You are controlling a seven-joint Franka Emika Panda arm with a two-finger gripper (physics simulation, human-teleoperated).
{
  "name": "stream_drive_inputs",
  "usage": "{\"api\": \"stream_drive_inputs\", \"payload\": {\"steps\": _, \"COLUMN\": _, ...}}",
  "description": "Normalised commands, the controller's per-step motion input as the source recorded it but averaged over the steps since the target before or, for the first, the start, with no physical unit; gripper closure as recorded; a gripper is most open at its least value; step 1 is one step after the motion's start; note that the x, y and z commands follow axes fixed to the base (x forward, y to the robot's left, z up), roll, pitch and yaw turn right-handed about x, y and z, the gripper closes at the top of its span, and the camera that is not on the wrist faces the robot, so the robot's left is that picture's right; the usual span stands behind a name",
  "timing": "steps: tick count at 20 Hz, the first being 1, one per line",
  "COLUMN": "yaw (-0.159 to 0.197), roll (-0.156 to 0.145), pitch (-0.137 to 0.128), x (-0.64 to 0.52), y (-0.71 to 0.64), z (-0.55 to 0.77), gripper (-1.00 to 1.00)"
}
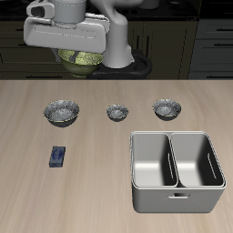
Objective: Place the green bowl in the left side of the drainer
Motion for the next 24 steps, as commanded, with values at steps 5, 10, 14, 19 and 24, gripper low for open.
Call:
{"api": "stream_drive_inputs", "payload": {"steps": 5, "yaw": 0.026, "roll": 0.007, "pitch": 0.004, "x": -0.05, "y": 0.32, "z": 0.07, "gripper": 1.0}}
{"api": "stream_drive_inputs", "payload": {"steps": 10, "yaw": -0.001, "roll": 0.023, "pitch": 0.01, "x": 0.01, "y": 0.45, "z": 0.08, "gripper": 1.0}}
{"api": "stream_drive_inputs", "payload": {"steps": 14, "yaw": 0.02, "roll": 0.031, "pitch": -0.013, "x": 0.08, "y": 0.49, "z": 0.13, "gripper": 1.0}}
{"api": "stream_drive_inputs", "payload": {"steps": 19, "yaw": 0.005, "roll": 0.046, "pitch": -0.008, "x": 0.11, "y": 0.52, "z": 0.1, "gripper": 1.0}}
{"api": "stream_drive_inputs", "payload": {"steps": 24, "yaw": -0.019, "roll": 0.015, "pitch": -0.009, "x": 0.17, "y": 0.48, "z": 0.08, "gripper": 1.0}}
